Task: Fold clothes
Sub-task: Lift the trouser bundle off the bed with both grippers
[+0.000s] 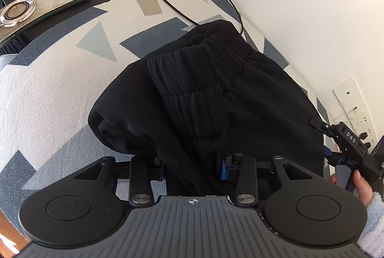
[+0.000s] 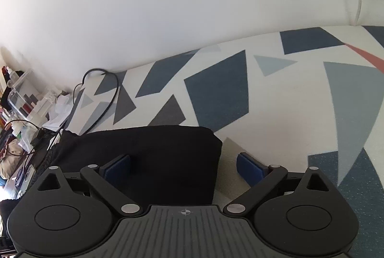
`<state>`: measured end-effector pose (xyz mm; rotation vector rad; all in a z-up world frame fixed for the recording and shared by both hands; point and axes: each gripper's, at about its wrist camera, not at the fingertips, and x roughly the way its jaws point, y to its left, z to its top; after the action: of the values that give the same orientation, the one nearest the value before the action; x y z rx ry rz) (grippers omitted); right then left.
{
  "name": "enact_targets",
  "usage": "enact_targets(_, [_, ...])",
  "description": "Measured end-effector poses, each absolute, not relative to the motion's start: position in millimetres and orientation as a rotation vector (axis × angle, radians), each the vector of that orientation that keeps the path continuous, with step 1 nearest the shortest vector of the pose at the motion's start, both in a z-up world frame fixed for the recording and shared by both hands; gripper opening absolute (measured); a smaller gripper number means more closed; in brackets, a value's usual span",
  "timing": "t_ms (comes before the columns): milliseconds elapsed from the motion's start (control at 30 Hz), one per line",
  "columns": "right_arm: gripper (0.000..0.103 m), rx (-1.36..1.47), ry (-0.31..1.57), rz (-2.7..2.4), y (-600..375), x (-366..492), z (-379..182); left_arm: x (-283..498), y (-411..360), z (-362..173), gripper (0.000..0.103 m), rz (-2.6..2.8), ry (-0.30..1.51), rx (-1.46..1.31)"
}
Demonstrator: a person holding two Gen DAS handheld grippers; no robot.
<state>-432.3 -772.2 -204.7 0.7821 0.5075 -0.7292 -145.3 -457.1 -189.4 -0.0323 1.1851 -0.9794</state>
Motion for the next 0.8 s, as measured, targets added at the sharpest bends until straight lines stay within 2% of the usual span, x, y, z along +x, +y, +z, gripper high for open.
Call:
enact_targets(33, [0.095, 0.771, 0.509, -0.723, -769.7, -427.4, -205.1, -145.4, -456.5, -189.2, 0.04, -0.984, 1.185, -0.032])
enact_targets(67, [0.074, 0.768, 0.507, -0.706, -766.1, -422.9, -205.1, -146.9, -455.2, -188.4, 0.04, -0.988, 1.182, -0.027])
enact_targets(100, [0.065, 0.764, 0.508, -0.698, -762.6, -419.7, -204.4, -148.2, -455.0, -188.2, 0.04, -0.991, 1.177, -0.02])
enact_targets(200, [0.051, 0.743, 0.512, -0.709, -755.5, -414.1, -200.8, -149.2, -455.1, -187.2, 0.041, -1.001, 1.177, -0.009])
enact_targets(267, [0.05, 0.758, 0.507, -0.705, -757.4, -417.0, -200.7, -148.4, -457.5, -186.4, 0.042, -1.008, 1.181, 0.002])
enact_targets(333, [0.057, 0.769, 0.514, -0.708, -762.0, -418.3, -201.0, -147.9, -460.7, -186.2, 0.043, -1.016, 1.181, 0.02])
enact_targets(400, [0.07, 0.763, 0.514, -0.723, -764.3, -416.1, -200.4, -148.4, -461.6, -186.1, 0.043, -1.02, 1.177, 0.027])
enact_targets(500, [0.083, 0.707, 0.542, -0.753, -759.0, -400.7, -198.8, -150.6, -464.4, -184.5, 0.043, -1.024, 1.17, 0.054])
enact_targets(533, [0.081, 0.67, 0.554, -0.77, -754.8, -394.4, -198.7, -151.6, -466.2, -183.5, 0.042, -1.027, 1.164, 0.071])
enact_targets(600, [0.054, 0.659, 0.548, -0.769, -749.5, -389.0, -197.8, -154.3, -469.5, -181.3, 0.04, -1.037, 1.142, 0.116])
enact_targets(667, [0.038, 0.611, 0.55, -0.765, -738.8, -384.4, -190.9, -156.3, -470.3, -178.9, 0.036, -1.049, 1.112, 0.156])
enact_targets(700, [0.034, 0.576, 0.554, -0.764, -732.4, -381.8, -186.5, -157.1, -469.6, -176.8, 0.035, -1.056, 1.095, 0.172])
enact_targets(800, [0.029, 0.406, 0.563, -0.777, -699.6, -372.7, -165.4, -163.7, -465.8, -163.5, 0.03, -1.09, 0.976, 0.268])
